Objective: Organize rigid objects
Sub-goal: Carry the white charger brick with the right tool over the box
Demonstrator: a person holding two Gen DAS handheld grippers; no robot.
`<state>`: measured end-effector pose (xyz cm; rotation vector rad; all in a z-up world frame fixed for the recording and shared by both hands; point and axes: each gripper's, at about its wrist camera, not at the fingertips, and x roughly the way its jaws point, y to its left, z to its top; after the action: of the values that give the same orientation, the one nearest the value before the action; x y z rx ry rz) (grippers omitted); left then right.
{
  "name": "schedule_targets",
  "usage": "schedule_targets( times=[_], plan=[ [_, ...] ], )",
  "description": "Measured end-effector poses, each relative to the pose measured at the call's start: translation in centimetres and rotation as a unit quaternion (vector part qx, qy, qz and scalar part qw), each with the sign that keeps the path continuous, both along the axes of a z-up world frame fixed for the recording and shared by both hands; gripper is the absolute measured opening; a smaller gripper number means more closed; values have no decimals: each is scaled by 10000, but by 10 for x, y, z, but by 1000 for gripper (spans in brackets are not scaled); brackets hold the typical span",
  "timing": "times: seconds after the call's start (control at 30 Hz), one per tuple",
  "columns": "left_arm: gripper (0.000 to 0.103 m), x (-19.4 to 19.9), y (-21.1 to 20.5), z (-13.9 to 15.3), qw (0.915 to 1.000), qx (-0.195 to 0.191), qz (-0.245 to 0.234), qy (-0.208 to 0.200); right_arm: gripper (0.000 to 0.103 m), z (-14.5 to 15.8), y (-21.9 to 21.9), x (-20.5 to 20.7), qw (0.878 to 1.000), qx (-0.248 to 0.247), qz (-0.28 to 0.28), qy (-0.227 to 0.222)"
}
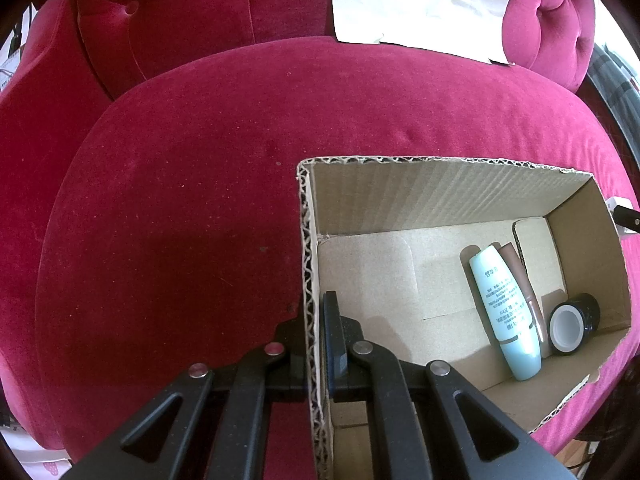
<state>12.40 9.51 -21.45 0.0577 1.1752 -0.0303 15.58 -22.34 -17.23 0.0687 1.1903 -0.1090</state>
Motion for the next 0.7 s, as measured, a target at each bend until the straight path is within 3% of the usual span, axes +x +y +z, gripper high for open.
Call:
schedule_targets(
  times=[0.7],
  plan=[
    [5,0,0,-1,10000,-1,-5,-3,55,63,59,-19,9980,6,523,-366]
  ],
)
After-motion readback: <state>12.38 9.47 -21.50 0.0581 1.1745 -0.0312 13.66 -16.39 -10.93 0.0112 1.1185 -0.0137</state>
